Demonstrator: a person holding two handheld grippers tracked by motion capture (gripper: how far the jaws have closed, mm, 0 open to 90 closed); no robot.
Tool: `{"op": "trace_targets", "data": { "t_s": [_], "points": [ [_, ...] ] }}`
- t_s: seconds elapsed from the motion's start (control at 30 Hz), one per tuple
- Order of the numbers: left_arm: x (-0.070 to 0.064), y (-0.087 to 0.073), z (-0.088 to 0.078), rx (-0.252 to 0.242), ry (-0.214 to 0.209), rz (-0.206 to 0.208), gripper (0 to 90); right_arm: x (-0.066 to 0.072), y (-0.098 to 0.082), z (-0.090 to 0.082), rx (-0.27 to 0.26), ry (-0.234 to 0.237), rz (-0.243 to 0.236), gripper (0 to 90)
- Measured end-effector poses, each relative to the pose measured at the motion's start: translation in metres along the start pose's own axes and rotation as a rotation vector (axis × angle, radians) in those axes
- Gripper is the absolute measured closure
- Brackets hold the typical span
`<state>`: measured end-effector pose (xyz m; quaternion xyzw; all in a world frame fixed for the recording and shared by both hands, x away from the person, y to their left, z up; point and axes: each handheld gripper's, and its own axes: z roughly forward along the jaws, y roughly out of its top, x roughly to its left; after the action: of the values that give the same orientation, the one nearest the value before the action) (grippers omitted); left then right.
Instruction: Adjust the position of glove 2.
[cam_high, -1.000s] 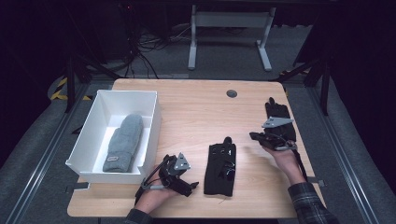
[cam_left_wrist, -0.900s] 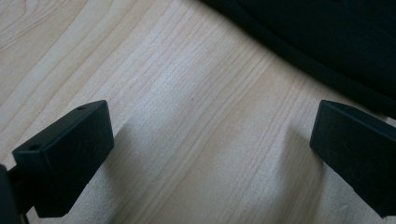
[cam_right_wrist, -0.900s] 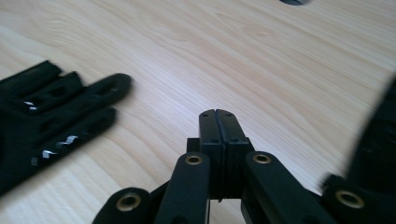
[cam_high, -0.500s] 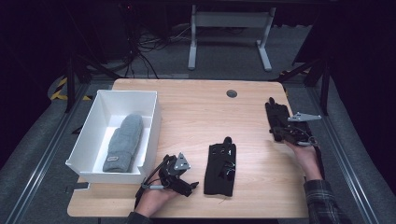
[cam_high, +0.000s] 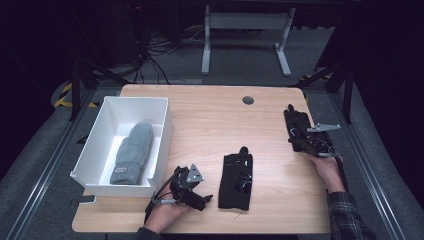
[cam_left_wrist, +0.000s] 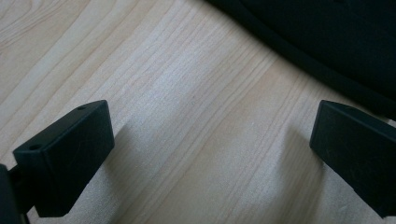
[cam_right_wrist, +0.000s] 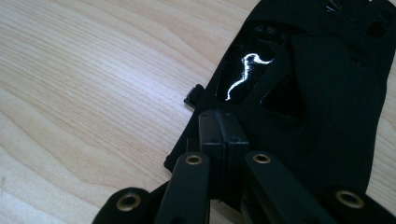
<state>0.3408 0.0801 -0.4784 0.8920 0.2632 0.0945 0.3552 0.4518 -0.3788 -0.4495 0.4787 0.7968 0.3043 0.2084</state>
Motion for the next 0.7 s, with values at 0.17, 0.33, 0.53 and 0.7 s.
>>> {"op": "trace_targets", "data": {
  "t_s": [0.17, 0.33, 0.53, 0.7],
  "points": [
    [0.000, 0.000, 0.000, 0.000, 0.001, -0.001, 0.2, 0.008, -0.001, -0.003, 0.021, 0.030, -0.036, 90.0],
    [0.000, 0.000, 0.000, 0.000, 0.001, -0.002, 0.1, 0.022, -0.007, -0.010, 0.031, 0.086, -0.071, 90.0],
    [0.000, 0.000, 0.000, 0.000, 0.001, -0.002, 0.2, 0.047, -0.014, -0.019, 0.048, 0.143, -0.138, 90.0],
    [0.000, 0.000, 0.000, 0.000, 0.001, -0.002, 0.1, 0.070, -0.023, -0.028, 0.061, 0.197, -0.185, 90.0]
  ]
}}
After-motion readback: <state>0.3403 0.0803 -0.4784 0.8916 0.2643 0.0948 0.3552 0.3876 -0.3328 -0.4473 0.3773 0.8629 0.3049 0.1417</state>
